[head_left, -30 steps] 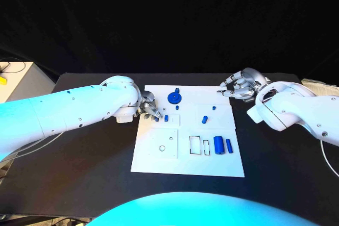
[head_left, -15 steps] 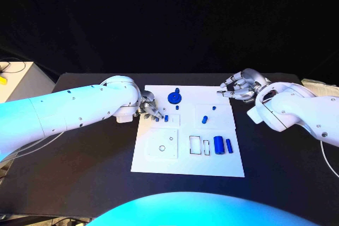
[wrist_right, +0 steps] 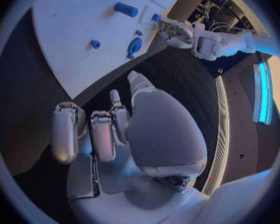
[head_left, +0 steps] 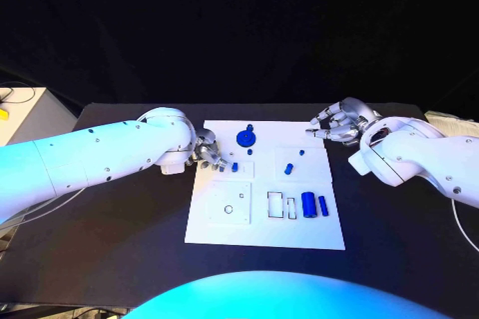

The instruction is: Assemble the parts on the task board

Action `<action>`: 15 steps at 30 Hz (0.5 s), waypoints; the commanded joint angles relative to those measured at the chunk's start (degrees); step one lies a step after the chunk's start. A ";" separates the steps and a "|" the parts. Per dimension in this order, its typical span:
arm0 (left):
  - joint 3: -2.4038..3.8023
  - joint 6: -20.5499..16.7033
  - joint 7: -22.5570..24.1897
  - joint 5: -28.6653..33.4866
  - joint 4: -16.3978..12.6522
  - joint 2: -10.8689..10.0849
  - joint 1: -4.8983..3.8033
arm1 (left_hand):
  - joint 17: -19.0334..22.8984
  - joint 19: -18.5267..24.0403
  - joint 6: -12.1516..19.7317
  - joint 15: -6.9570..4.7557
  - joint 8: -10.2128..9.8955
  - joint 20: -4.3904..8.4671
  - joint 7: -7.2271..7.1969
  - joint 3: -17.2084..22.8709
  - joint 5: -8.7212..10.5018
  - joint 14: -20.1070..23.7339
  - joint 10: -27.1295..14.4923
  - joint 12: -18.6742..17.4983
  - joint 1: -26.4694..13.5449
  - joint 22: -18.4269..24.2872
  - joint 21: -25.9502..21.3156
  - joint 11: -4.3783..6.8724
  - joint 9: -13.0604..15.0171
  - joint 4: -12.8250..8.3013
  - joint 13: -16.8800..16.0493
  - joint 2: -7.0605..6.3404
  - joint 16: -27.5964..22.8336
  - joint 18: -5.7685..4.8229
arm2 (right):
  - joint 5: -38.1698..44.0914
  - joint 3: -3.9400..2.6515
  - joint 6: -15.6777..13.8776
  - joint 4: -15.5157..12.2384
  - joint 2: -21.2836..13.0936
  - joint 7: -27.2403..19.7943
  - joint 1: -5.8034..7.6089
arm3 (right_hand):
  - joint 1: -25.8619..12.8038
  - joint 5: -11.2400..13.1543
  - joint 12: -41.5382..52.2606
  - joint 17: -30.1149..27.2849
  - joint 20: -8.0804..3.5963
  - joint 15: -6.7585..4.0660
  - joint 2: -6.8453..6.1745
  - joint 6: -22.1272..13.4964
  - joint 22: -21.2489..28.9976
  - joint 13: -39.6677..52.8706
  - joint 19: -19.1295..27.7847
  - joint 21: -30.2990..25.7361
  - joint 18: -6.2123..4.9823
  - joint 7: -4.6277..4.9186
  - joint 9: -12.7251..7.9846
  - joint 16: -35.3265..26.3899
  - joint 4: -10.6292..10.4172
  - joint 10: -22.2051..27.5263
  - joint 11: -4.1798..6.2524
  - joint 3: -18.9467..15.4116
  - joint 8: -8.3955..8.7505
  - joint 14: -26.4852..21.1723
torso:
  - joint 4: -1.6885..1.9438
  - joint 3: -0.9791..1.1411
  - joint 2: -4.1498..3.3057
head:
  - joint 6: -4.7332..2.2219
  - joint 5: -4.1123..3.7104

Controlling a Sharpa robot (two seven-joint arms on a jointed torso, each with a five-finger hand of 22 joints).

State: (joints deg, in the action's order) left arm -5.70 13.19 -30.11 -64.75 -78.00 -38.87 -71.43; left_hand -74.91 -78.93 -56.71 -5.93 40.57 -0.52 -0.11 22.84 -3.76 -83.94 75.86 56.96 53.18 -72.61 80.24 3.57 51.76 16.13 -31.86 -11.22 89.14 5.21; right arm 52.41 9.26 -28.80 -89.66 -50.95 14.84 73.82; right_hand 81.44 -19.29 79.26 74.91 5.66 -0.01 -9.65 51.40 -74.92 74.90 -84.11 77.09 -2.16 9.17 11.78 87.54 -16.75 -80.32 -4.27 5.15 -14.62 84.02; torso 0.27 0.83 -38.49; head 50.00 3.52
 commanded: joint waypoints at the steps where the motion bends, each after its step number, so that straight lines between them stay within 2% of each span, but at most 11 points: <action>1: 0.28 -0.56 0.14 -0.12 -0.62 -0.18 0.00 | -12.96 0.22 -0.17 -0.23 0.32 0.13 0.28 -0.37 0.16 -5.47 -0.54 0.15 0.85 0.26 -0.31 -0.09 0.08 0.14 0.11 0.30 -0.16 -0.97 | 0.15 0.00 0.35 -0.02 -0.01 -0.72 -0.07 | -0.68 -0.29 -0.25 10.11 0.19 0.01 -0.05 -0.41 -8.23 4.52 -0.81 -0.32 -0.71 -0.03 -0.08 -0.15 0.10 0.29 -0.04 0.33 -0.30 4.67 | 0.00 0.02 -0.03 | 0.00 -0.01; 3: 0.48 -0.91 0.19 -0.01 -0.90 -0.33 0.00 | -12.84 0.25 -0.10 -0.23 0.27 0.12 0.29 -0.49 0.03 -5.44 -0.63 0.06 1.43 0.31 -0.34 -0.10 0.10 0.20 0.28 0.68 -0.23 -0.96 | 0.14 0.00 0.37 -0.01 -0.01 -0.73 -0.09 | -0.68 -0.29 -0.25 10.11 0.19 0.01 -0.05 -0.41 -8.23 4.52 -0.81 -0.32 -0.71 -0.03 -0.08 -0.15 0.10 0.29 -0.04 0.33 -0.30 4.67 | 0.00 0.01 -0.07 | 0.00 -0.05; 8: 1.00 -2.41 0.43 1.34 -1.59 -0.72 0.00 | -12.45 0.53 0.23 -0.17 0.05 0.07 0.38 -0.11 -0.32 -5.34 -0.96 -0.12 3.83 0.72 -0.63 -0.18 0.15 0.13 0.69 2.63 -0.42 -0.86 | 0.11 0.00 0.40 0.01 0.00 -0.77 -0.15 | -0.68 -0.29 -0.25 10.11 0.19 0.01 -0.05 -0.41 -8.23 4.52 -0.81 -0.32 -0.71 -0.03 -0.08 -0.15 0.10 0.29 -0.04 0.33 -0.30 4.67 | -0.02 0.00 -0.05 | 0.00 -0.07; 11: 1.58 -3.67 0.69 2.89 -2.21 -1.12 0.00 | -11.66 1.21 0.76 -0.04 -0.26 -0.05 0.55 1.14 -0.48 -5.11 -1.68 -0.87 5.96 1.71 -1.28 -0.33 0.15 -0.10 1.98 3.63 -0.82 -0.63 | 0.08 0.00 0.42 0.03 0.02 -0.79 -0.20 | -0.68 -0.29 -0.25 10.11 0.19 0.01 -0.05 -0.41 -8.23 4.52 -0.81 -0.32 -0.71 -0.03 -0.08 -0.15 0.10 0.29 -0.04 0.33 -0.30 4.67 | 0.01 0.03 -0.03 | 0.00 -0.13; 12: 1.94 -4.32 0.81 3.52 -2.61 -1.39 0.00 | -11.19 1.58 1.11 0.01 -0.47 -0.10 0.63 1.98 -0.52 -4.98 -2.12 -1.35 6.73 2.24 -1.63 -0.40 0.11 -0.15 2.76 3.87 -1.07 -0.50 | 0.07 0.00 0.42 0.05 0.04 -0.79 -0.24 | -0.68 -0.29 -0.25 10.11 0.19 0.01 -0.05 -0.41 -8.23 4.52 -0.81 -0.32 -0.71 -0.03 -0.08 -0.15 0.10 0.29 -0.04 0.33 -0.30 4.67 | 0.03 0.04 -0.03 | 0.00 -0.19; 15: 2.59 -5.92 1.11 4.56 -3.44 -2.01 -0.01 | -10.64 1.97 1.66 0.09 -0.77 -0.19 0.75 4.27 -0.57 -4.82 -2.76 -1.86 7.94 2.83 -2.06 -0.51 0.09 -0.35 3.66 3.73 -1.37 -0.36 | 0.05 0.00 0.43 0.07 0.04 -0.80 -0.32 | -0.68 -0.29 -0.25 10.11 0.19 0.01 -0.05 -0.41 -8.23 4.52 -0.81 -0.32 -0.71 -0.03 -0.08 -0.15 0.10 0.29 -0.04 0.33 -0.30 4.67 | 0.02 0.03 -0.04 | 0.00 -0.25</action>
State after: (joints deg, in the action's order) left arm -3.24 10.36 -29.96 -62.87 -80.93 -40.69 -71.41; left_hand -74.90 -77.23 -55.37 -5.92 40.02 -0.71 0.63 26.87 -4.02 -83.94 73.24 55.20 60.70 -69.80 78.32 3.05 51.83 15.80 -28.26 -7.58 87.93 5.21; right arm 52.33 9.26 -28.79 -89.59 -50.92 14.76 73.57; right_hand 81.44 -19.29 79.27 74.91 5.66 -0.01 -9.65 51.40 -74.91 74.95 -84.10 77.09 -2.16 9.17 11.78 87.54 -16.75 -80.32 -4.27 5.15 -14.62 84.01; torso 0.27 0.84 -38.52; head 50.00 3.32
